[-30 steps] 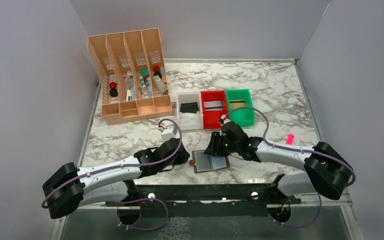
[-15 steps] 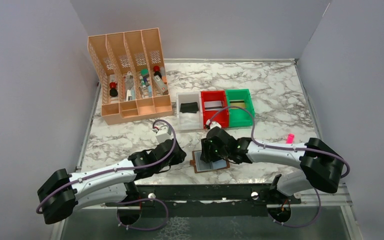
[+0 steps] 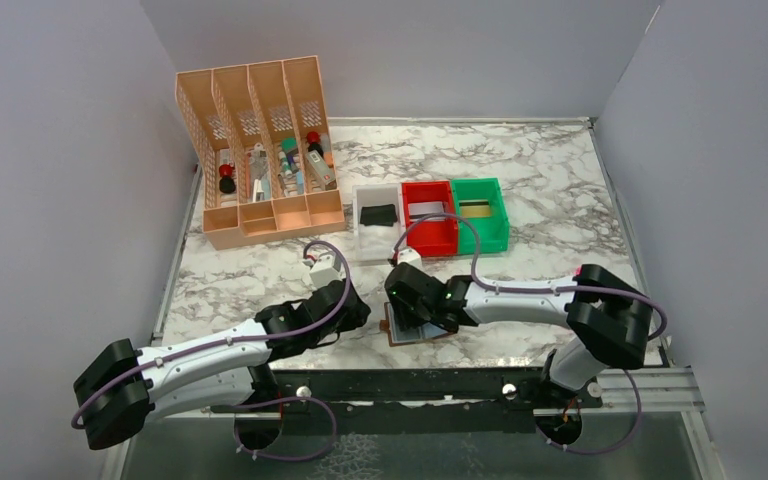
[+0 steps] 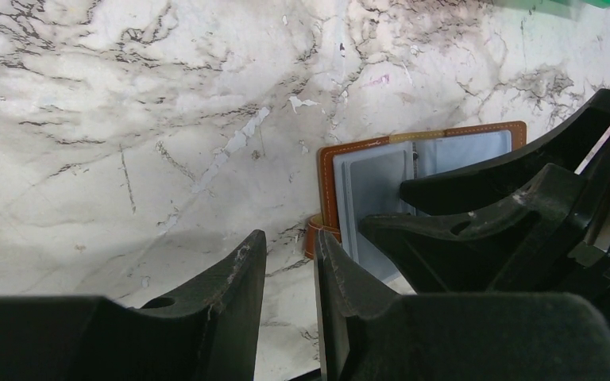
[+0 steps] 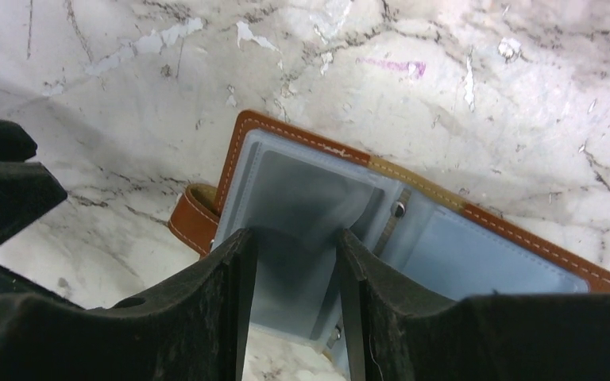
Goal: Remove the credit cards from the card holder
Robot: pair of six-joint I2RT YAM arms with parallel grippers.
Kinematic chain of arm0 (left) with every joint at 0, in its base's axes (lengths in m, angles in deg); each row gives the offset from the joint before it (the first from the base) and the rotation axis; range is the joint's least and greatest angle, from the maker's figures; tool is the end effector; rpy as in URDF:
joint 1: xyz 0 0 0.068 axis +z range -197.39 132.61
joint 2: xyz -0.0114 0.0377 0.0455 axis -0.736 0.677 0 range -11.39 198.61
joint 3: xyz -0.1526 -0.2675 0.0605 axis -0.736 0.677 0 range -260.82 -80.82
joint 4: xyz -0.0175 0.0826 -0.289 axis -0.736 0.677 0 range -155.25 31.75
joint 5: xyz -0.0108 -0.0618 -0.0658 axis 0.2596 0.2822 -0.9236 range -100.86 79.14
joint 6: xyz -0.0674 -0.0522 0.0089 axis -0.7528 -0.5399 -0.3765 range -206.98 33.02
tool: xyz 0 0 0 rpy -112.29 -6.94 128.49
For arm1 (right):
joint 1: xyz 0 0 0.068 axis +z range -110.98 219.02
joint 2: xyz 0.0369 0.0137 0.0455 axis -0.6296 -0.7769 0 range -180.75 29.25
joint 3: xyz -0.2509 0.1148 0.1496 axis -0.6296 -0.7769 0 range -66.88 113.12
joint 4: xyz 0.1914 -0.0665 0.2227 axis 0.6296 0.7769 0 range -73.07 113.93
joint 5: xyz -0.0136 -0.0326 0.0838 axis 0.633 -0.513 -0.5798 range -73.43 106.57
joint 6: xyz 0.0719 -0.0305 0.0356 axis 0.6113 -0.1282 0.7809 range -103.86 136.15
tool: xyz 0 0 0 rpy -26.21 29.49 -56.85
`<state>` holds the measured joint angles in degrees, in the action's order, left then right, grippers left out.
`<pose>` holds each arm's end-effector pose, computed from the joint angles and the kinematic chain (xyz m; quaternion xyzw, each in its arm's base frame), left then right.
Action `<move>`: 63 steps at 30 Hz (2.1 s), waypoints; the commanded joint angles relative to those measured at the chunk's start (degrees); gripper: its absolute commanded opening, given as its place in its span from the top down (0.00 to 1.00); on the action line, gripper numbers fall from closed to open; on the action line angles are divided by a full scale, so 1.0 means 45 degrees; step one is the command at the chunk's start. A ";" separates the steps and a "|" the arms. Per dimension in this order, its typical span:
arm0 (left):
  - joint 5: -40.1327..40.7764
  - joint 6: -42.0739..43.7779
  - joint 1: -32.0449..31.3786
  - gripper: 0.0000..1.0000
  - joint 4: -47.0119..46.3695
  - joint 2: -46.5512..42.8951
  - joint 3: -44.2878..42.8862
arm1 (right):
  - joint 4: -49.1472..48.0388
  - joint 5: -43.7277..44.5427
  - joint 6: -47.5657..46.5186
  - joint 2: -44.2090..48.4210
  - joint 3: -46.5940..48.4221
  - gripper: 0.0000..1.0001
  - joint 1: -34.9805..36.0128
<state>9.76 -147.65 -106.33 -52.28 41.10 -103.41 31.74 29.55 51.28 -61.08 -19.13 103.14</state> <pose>0.1355 -0.1733 0.1671 -0.0852 0.9006 -0.2574 0.3397 0.1694 0.3104 0.1453 -0.2079 0.9312 0.1423 0.2633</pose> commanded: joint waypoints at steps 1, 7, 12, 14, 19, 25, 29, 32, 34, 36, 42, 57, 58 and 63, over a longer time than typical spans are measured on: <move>0.0339 -0.0025 0.0082 0.68 -0.0005 -0.0149 0.0078 | 0.0970 0.1133 -0.0071 -0.1102 0.0294 0.56 0.0331; 0.0296 -0.0124 0.0094 0.67 0.0000 -0.0227 0.0210 | 0.1865 0.2198 0.0550 -0.1845 0.0633 0.74 0.0565; 0.0302 -0.0117 0.0089 0.67 0.0012 -0.0293 0.0230 | 0.1994 0.2446 0.0860 -0.1434 0.0600 0.84 0.0586; 0.0297 -0.0115 0.0089 0.67 -0.0008 -0.0287 0.0217 | 0.1921 0.2449 0.1008 -0.1166 0.0620 0.87 0.0592; 0.0083 0.0127 0.0109 0.67 -0.0277 -0.0186 0.0130 | 0.1195 0.1694 0.1313 -0.0312 0.0559 0.97 0.0573; -0.0698 0.0473 0.0109 0.62 -0.1038 0.0063 -0.0042 | -0.0461 0.0527 0.1900 0.0717 0.0112 0.98 0.0528; -0.1073 0.0562 0.0162 0.56 -0.1563 -0.0064 -0.0041 | -0.1346 -0.0348 0.2475 0.0850 -0.0117 0.98 0.0415; -0.1284 0.0661 0.0251 0.51 -0.1707 -0.0159 -0.0079 | -0.1688 -0.0803 0.2737 0.0798 -0.0201 0.98 0.0216; -0.1370 0.0678 0.0329 0.50 -0.1625 -0.0197 -0.0106 | -0.1979 -0.1227 0.2860 0.0804 -0.0330 0.98 -0.0014; -0.1479 0.0589 0.0410 0.50 -0.1669 -0.0284 -0.0019 | -0.2367 -0.1686 0.2969 0.0801 -0.0501 0.98 -0.0247; -0.1890 0.0288 0.0529 0.48 -0.2336 -0.0503 0.0610 | -0.3248 -0.2853 0.3157 0.0661 -0.0861 0.98 -0.0954; -0.3797 0.0053 0.0626 0.53 -0.5840 0.1251 0.1387 | -0.4153 -0.3950 0.3453 0.0649 -0.1585 0.98 -0.1860; -0.3896 0.0032 0.0630 0.53 -0.5957 0.1439 0.1372 | -0.4194 -0.3971 0.3466 0.0647 -0.1628 0.98 -0.1879; -0.4253 -0.0161 0.0628 0.60 -0.6180 0.2379 0.1236 | -0.4212 -0.3991 0.3483 0.0599 -0.1702 0.98 -0.1980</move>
<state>-6.13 -147.49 -103.70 -76.04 49.39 -97.46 14.91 12.78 66.27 -58.54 -26.06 94.77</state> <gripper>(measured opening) 0.428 0.024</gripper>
